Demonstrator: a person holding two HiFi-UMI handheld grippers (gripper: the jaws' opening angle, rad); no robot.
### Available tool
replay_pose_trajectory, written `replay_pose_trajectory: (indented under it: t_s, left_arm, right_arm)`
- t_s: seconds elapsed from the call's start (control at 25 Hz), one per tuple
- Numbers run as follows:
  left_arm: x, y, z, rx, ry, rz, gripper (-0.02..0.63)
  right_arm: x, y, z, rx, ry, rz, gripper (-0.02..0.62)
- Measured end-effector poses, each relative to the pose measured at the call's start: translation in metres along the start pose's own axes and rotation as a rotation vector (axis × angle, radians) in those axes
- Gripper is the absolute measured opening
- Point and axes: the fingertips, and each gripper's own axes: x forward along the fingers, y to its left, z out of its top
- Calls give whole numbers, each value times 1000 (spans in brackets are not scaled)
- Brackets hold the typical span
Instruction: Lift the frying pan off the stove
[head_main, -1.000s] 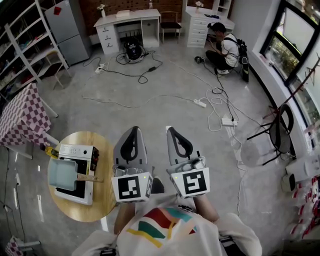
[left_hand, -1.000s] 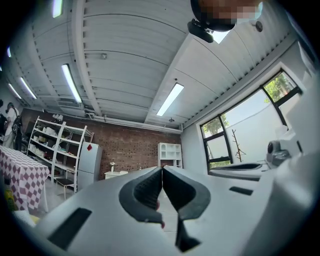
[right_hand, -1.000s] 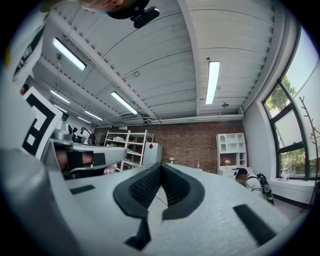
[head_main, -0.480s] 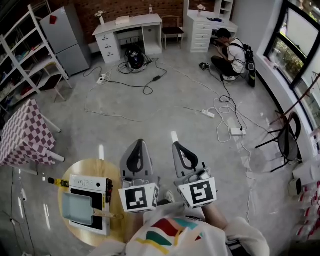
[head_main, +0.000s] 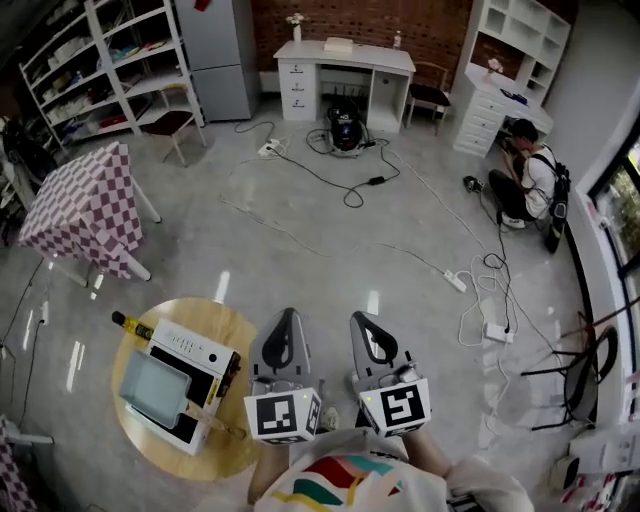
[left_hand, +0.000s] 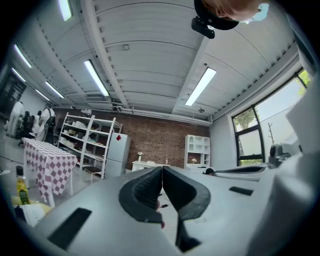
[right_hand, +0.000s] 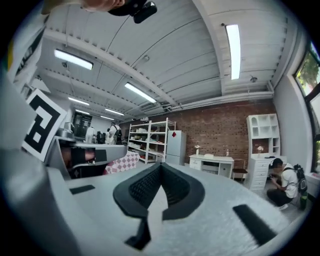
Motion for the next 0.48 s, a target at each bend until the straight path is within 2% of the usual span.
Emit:
replay_pose_trajectory:
  t_s: [0.24, 0.36, 0.48]
  left_arm:
    - [-17, 60, 8, 51, -16, 247, 6]
    - [-37, 88, 24, 100, -44, 422, 6]
    - [-70, 119, 29, 105, -78, 590, 6]
  right_arm:
    - [55, 51, 0, 41, -39, 254, -6]
    - [88, 89, 8, 46, -75, 450, -6]
    - [109, 134, 17, 27, -95, 637, -6]
